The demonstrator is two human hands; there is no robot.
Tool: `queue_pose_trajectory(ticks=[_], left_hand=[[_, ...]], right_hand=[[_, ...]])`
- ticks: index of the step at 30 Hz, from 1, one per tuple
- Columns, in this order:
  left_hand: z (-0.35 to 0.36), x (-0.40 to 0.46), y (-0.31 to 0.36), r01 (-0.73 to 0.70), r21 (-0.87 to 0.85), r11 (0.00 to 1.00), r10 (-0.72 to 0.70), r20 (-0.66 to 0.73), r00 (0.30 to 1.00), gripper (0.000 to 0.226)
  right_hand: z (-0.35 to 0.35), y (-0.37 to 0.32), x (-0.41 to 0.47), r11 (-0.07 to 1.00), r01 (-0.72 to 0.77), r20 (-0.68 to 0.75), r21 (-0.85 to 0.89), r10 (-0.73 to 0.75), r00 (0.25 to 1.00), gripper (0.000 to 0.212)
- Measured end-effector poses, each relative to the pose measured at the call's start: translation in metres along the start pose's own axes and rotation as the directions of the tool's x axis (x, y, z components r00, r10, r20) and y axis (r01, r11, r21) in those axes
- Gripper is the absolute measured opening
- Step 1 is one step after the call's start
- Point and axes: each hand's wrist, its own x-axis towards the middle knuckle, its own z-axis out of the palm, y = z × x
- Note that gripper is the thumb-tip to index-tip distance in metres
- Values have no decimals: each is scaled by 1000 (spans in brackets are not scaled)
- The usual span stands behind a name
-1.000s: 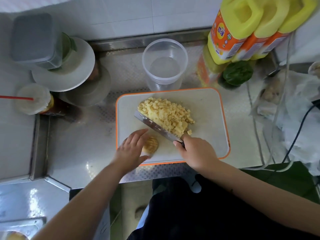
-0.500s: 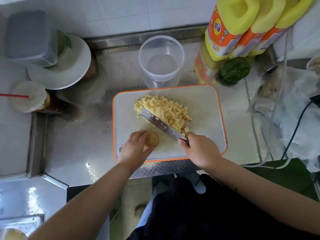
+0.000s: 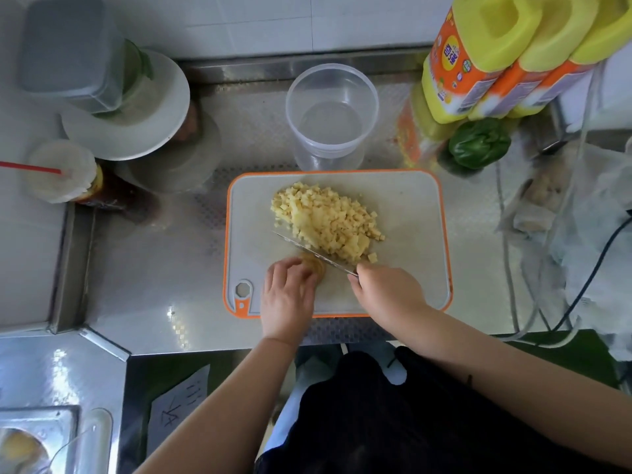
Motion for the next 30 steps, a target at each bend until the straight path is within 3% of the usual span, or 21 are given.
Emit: queue_pose_trajectory(ticks=[4, 11, 14, 17, 22, 26, 30], left_hand=[[1, 12, -14, -134, -36, 990, 135, 28, 990, 23], [4, 14, -18, -82, -114, 990, 85, 29, 996, 24], [7, 13, -21, -86, -131, 988, 90, 26, 996, 18], [6, 14, -21, -116, -120, 986, 119, 19, 993, 16], [2, 12, -18, -190, -18, 982, 190, 2, 982, 12], [-2, 12, -20, -220, 42, 975, 220, 0, 975, 10], [-2, 16, -23, -225, 16, 974, 223, 87, 971, 17]], right_hand=[[6, -5, -1, 1000, 20, 36, 1, -20, 999, 32], [12, -14, 13, 997, -60, 145, -52, 67, 987, 22], [15, -13, 18, 998, -62, 145, 25, 58, 988, 20], [16, -10, 15, 993, -59, 138, 106, 44, 990, 32], [9, 2, 25, 962, -142, 202, 233, 95, 975, 38], [2, 1, 16, 974, -113, 142, 197, 86, 986, 38], [-4, -14, 0, 988, -45, 112, 147, 28, 993, 34]])
